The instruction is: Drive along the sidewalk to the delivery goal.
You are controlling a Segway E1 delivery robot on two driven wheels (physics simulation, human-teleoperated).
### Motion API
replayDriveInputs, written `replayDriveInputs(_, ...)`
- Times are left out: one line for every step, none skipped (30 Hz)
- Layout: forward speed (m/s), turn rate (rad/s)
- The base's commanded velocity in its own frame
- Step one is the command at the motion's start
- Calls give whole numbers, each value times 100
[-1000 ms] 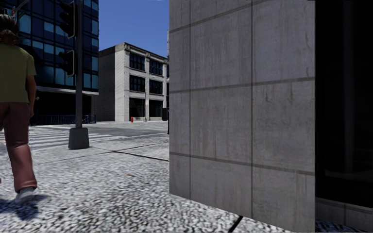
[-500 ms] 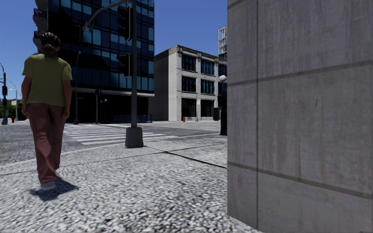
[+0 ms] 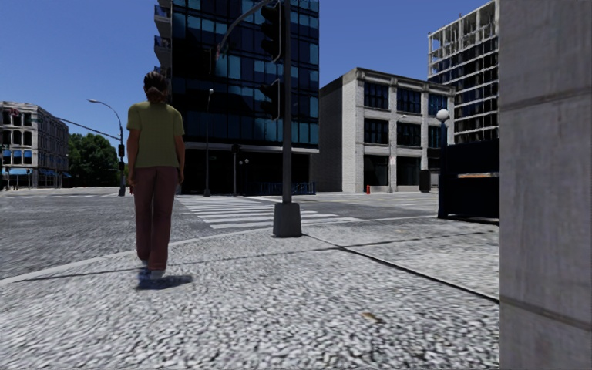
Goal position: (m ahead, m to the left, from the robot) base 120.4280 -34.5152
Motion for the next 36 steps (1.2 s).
replayDriveInputs(69, 0)
replayDriveInputs(65, 0)
replayDriveInputs(65, 0)
replayDriveInputs(65, 0)
replayDriveInputs(64, 0)
replayDriveInputs(63, 0)
replayDriveInputs(61, 0)
replayDriveInputs(56, 0)
replayDriveInputs(52, 0)
replayDriveInputs(51, 0)
replayDriveInputs(50, 0)
replayDriveInputs(50, 0)
replayDriveInputs(50, 0)
replayDriveInputs(50, 0)
replayDriveInputs(50, 0)
replayDriveInputs(50, 0)
replayDriveInputs(50, 0)
replayDriveInputs(50, 0)
replayDriveInputs(50, 0)
replayDriveInputs(50, 0)
replayDriveInputs(50, 0)
replayDriveInputs(50, 0)
replayDriveInputs(50, 0)
replayDriveInputs(52, 0)
replayDriveInputs(55, 0)
replayDriveInputs(61, 0)
replayDriveInputs(77, 0)
replayDriveInputs(90, 0)
replayDriveInputs(95, -1)
replayDriveInputs(96, -7)
replayDriveInputs(96, -17)
replayDriveInputs(96, -25)
replayDriveInputs(96, -25)
replayDriveInputs(96, -28)
replayDriveInputs(96, -29)
replayDriveInputs(96, -29)
